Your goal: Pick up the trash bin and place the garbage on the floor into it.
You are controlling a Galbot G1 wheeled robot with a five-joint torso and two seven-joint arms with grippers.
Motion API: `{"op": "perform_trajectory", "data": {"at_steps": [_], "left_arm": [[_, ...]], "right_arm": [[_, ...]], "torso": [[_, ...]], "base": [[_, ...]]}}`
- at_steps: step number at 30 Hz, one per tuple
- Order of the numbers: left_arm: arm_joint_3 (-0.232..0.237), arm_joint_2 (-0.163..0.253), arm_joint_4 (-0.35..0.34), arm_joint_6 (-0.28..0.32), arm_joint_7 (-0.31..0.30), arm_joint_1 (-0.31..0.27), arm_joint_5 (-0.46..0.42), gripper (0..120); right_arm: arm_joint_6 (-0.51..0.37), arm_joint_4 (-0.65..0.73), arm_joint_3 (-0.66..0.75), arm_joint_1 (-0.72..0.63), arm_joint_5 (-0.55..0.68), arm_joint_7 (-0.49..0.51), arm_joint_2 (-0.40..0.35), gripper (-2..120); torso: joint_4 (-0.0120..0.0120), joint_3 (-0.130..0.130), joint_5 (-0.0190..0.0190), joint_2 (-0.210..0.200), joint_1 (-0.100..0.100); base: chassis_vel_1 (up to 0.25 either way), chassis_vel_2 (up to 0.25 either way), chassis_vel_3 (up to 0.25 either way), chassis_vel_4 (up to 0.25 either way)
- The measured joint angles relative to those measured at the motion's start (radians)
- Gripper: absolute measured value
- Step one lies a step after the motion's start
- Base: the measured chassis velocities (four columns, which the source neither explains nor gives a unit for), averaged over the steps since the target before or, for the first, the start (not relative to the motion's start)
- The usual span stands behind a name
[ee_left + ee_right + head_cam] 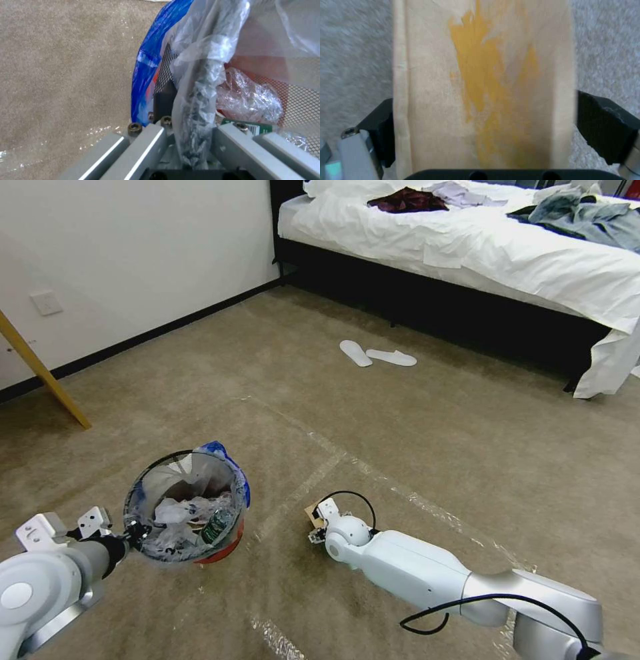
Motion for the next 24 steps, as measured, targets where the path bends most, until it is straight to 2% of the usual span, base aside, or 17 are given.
{"op": "perform_trajectory", "data": {"at_steps": [3, 5, 7, 10, 11, 14, 15, 16, 17, 18, 19, 20, 21, 22, 24], "left_arm": [[0.001, 0.0, -0.001, 0.0, 0.001, 0.0, 0.001, 0], [0.001, 0.0, -0.003, 0.0, 0.002, 0.002, 0.002, 0], [0.001, 0.0, -0.004, 0.0, 0.002, 0.003, 0.003, 0], [0.002, -0.002, -0.004, 0.0, 0.005, 0.004, 0.009, 0], [0.002, -0.002, -0.004, 0.0, 0.005, 0.004, 0.009, 0], [0.009, -0.005, -0.004, 0.0, 0.005, 0.001, 0.014, 0], [0.009, -0.005, -0.004, 0.0, 0.005, 0.001, 0.014, 0], [0.011, -0.006, -0.004, 0.0, 0.005, 0.001, 0.015, 0], [0.011, -0.006, -0.004, 0.0, 0.005, 0.001, 0.015, 0], [0.011, -0.006, -0.004, 0.0, 0.005, 0.0, 0.015, 0], [0.011, -0.005, -0.004, 0.0, 0.005, 0.0, 0.015, 0], [0.011, -0.005, -0.004, 0.0, 0.005, 0.0, 0.015, 0], [0.011, -0.005, -0.004, 0.0, 0.006, 0.0, 0.015, 0], [0.011, -0.005, -0.004, 0.0, 0.006, 0.0, 0.015, 0], [0.011, -0.003, -0.004, 0.0, 0.007, 0.001, 0.015, 0]], "right_arm": [[0.009, -0.028, -0.002, -0.007, -0.013, -0.004, 0.009, 96], [0.017, -0.038, 0.001, -0.015, -0.017, -0.005, 0.013, 85], [0.019, -0.036, 0.002, -0.015, -0.017, -0.005, 0.012, 82], [0.024, -0.02, -0.001, -0.011, -0.011, -0.001, 0.004, 67], [0.024, -0.02, -0.001, -0.011, -0.011, -0.001, 0.004, 67], [0.032, -0.01, 0.002, -0.008, -0.001, 0.003, -0.002, 52], [0.032, -0.01, 0.002, -0.008, -0.001, 0.003, -0.002, 52], [0.037, 0.0, 0.003, -0.007, 0.002, 0.004, -0.008, 45], [0.037, 0.0, 0.003, -0.007, 0.002, 0.004, -0.008, 45], [0.041, 0.007, 0.005, -0.007, 0.002, 0.005, -0.012, 41], [0.049, 0.017, 0.013, -0.009, 0.005, 0.003, -0.017, 36], [0.049, 0.017, 0.013, -0.009, 0.005, 0.003, -0.017, 36], [0.057, 0.029, 0.031, -0.012, 0.01, 0.003, -0.018, 28], [0.057, 0.029, 0.031, -0.012, 0.01, 0.003, -0.018, 28], [0.072, 0.05, 0.068, -0.016, 0.018, 0.001, -0.02, 17]], "torso": [[-0.0001, 0.0, 0.0, 0.0, 0.0], [-0.0001, 0.0, 0.0, 0.0, 0.0], [-0.0001, 0.0, 0.0, 0.0, 0.0], [-0.0001, 0.0, 0.0, 0.0, 0.0], [-0.0001, 0.0, 0.0, 0.0, 0.0], [-0.0001, 0.0, 0.0001, 0.0, 0.0], [-0.0001, 0.0, 0.0001, 0.0, 0.0], [-0.0001, 0.0, 0.0, 0.0, 0.0], [-0.0001, 0.0, 0.0, 0.0, 0.0], [-0.0001, 0.0, 0.0001, 0.0, 0.0], [-0.0001, 0.0, 0.0, 0.0, 0.0], [-0.0001, 0.0, 0.0, 0.0, 0.0], [-0.0002, 0.0, 0.0, 0.0, 0.0], [-0.0002, 0.0, 0.0, 0.0, 0.0], [-0.0001, 0.0, 0.0, 0.0, 0.0]], "base": [[0.0, 0.0, 0.0, 0.0], [0.0, 0.0, 0.0, 0.0], [0.0, 0.0, 0.0, 0.0], [0.0, 0.0, 0.0, 0.0], [0.0, 0.0, 0.0, 0.0], [0.0, 0.0, 0.0, 0.0], [0.0, 0.0, 0.0, 0.0], [0.0, 0.0, 0.0, 0.0], [0.0, 0.0, 0.0, 0.0], [0.0, 0.0, 0.0, 0.0], [0.0, 0.0, 0.0, 0.0], [0.0, 0.0, 0.0, 0.0], [0.0, 0.0, 0.0, 0.0], [0.0, 0.0, 0.0, 0.0], [0.0, 0.0, 0.0, 0.0]]}}
